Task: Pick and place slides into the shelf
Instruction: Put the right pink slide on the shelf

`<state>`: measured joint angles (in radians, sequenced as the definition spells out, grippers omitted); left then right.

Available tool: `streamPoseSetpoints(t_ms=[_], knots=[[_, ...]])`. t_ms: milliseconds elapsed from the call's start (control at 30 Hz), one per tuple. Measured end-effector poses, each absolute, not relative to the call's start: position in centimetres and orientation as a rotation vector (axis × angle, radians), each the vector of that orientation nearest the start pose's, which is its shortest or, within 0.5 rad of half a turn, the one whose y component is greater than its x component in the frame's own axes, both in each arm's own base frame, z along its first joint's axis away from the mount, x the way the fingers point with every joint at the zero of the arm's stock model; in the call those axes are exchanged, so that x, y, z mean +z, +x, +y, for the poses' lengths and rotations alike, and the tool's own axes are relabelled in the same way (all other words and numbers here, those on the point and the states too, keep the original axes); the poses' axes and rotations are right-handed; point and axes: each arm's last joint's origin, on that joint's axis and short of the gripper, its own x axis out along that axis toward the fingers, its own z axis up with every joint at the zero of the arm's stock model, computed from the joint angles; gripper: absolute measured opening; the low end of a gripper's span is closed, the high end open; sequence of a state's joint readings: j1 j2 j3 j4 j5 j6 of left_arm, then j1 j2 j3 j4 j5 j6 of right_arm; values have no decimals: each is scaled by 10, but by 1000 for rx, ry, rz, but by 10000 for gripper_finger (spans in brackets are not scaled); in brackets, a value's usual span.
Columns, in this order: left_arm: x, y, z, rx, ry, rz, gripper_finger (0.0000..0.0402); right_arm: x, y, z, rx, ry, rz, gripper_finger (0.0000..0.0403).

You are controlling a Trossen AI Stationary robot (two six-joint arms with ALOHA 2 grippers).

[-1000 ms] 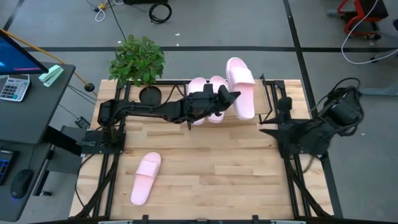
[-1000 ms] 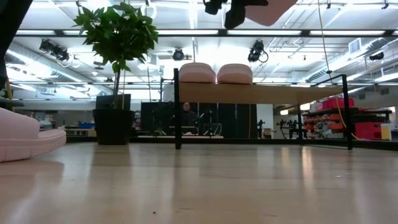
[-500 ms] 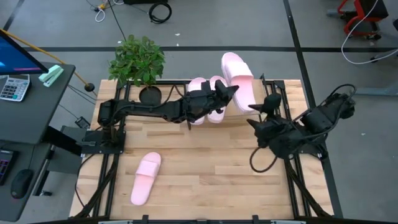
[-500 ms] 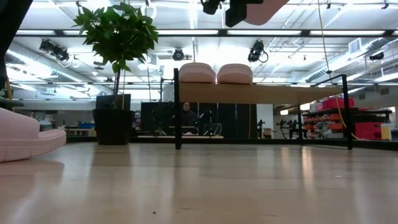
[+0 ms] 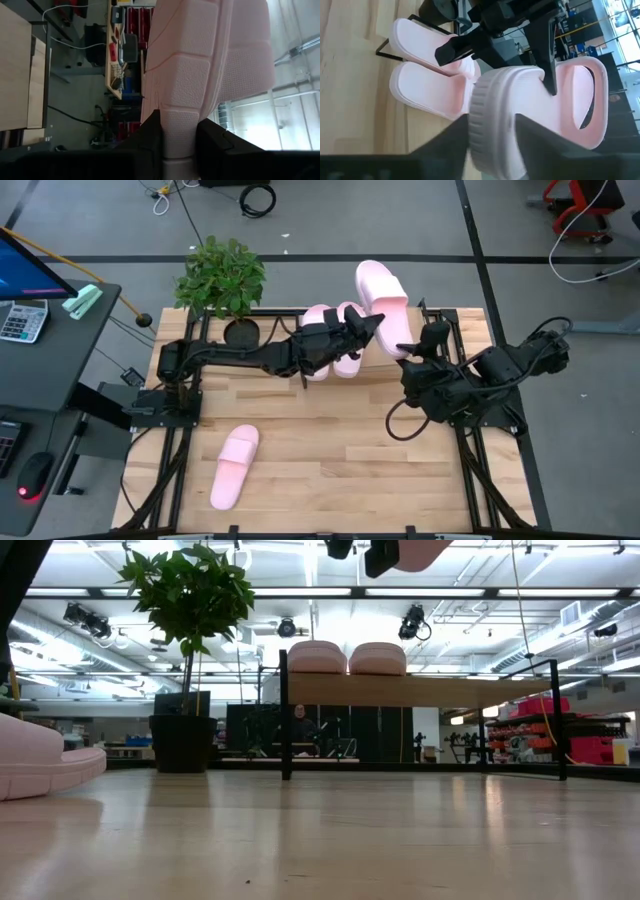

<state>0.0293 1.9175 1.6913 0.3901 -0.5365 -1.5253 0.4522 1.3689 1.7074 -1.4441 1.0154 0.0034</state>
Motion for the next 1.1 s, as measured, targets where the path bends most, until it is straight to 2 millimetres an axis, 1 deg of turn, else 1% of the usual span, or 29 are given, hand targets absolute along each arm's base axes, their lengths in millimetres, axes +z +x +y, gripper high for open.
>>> streamPoseSetpoints(t_ms=[100,133,400,567,867,1000,1100], knots=[[371,453,28,330,-1501,-556,87,426,205,72,-504,-751,832,73],[371,453,28,326,-1489,-551,92,426,205,72,-504,-751,832,53],[371,453,27,302,-1419,-505,157,426,204,72,-528,-743,820,52],[374,453,26,260,-1359,-496,183,430,199,65,-565,-747,815,52],[378,453,25,198,-1328,-491,200,434,194,51,-627,-717,822,51],[380,453,22,138,-1330,-470,199,435,185,41,-651,-720,858,51],[388,451,20,61,-1287,-505,195,436,178,34,-684,-681,874,51]])
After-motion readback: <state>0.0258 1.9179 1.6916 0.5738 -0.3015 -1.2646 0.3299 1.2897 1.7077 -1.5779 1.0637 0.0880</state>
